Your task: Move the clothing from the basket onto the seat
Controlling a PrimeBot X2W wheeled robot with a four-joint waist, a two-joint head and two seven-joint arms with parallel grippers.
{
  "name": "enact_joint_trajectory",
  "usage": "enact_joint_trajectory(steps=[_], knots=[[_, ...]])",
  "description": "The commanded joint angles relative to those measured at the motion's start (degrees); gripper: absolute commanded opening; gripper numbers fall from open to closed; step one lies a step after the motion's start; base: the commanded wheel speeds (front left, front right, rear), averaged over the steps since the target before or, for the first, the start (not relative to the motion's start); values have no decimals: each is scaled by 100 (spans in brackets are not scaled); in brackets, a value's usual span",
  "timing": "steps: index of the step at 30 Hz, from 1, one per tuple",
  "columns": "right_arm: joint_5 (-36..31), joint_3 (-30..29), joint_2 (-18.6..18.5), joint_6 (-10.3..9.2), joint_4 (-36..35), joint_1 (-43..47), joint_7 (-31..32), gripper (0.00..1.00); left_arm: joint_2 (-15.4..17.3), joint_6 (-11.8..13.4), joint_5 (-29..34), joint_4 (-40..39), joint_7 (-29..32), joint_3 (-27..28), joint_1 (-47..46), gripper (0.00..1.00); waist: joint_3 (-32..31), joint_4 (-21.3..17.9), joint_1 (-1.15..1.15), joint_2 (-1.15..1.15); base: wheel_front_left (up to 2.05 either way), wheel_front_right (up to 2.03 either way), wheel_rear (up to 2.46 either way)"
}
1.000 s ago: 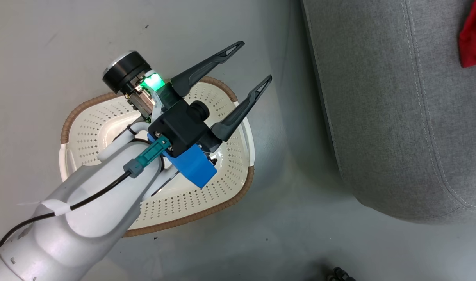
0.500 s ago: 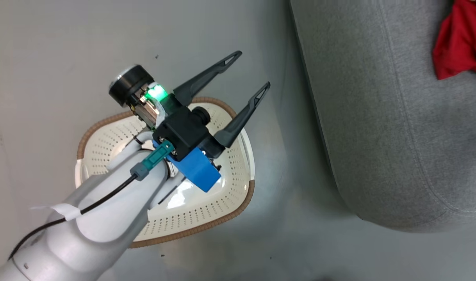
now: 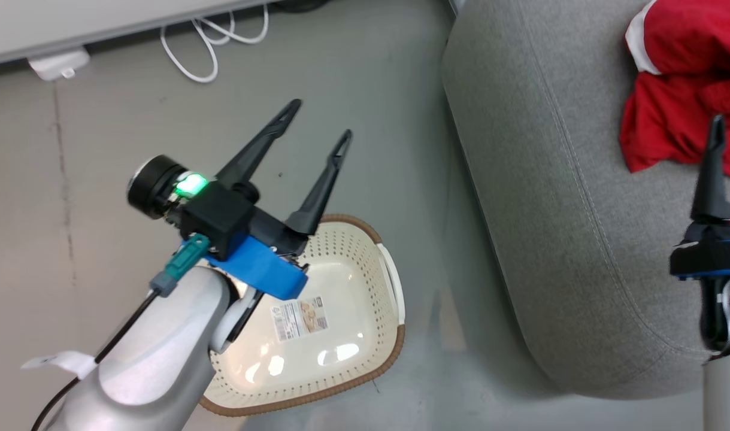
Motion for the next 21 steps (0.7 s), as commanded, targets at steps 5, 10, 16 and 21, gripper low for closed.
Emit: enact_joint_trajectory(steps=[5,10,16,21], knots=[[62,471,121,1,-237,317,-2,100,-86,52,54,-22,-26,681,582,100,-654,380,1,0,0,0,0],[126,848,191,1,-376,544,-2,100,-269,67,182,-56,-27,1281,1057,100,-1030,681,1,0,0,0,0],[241,1166,237,1,-460,808,-2,100,-474,-2,424,-22,-27,1933,1628,100,-1367,997,1,0,0,0,0],[239,1234,329,1,-455,1152,-2,100,-668,-105,614,27,-27,2473,2152,100,-1679,1261,1,0,0,0,0]])
